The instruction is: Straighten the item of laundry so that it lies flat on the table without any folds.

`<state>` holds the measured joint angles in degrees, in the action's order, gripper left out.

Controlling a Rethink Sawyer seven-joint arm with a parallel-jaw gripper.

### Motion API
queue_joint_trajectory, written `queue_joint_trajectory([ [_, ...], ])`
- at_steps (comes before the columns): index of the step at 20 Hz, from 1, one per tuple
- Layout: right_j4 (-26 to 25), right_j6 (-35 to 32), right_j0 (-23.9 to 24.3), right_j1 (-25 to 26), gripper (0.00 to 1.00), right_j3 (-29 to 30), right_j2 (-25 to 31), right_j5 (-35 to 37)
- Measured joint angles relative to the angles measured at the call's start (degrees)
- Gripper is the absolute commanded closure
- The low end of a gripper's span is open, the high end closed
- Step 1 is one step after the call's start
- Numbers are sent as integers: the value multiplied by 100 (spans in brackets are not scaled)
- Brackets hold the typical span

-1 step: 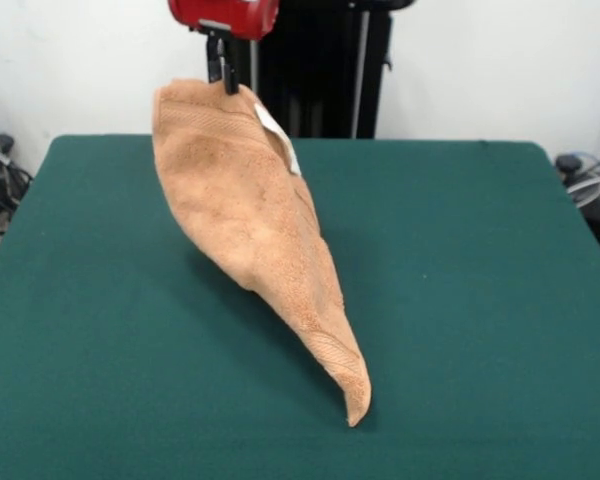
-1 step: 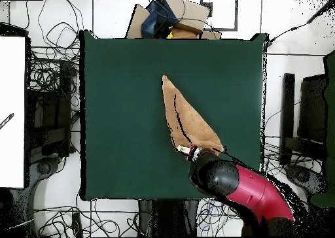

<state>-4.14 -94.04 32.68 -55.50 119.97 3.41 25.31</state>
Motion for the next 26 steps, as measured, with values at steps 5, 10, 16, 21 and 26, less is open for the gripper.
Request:
queue_joint_trajectory([
  [5, 0, 0, 4, -130, 100, 0, 0, 92],
  [10, -1, 0, 46, -191, 100, 0, 0, 139],
  [16, -1, 0, 111, -222, 100, 1, 0, 143],
  [21, -1, 0, 117, -295, 100, 1, -1, 143],
  [26, -2, 0, 117, -310, 100, 1, -1, 143],
])
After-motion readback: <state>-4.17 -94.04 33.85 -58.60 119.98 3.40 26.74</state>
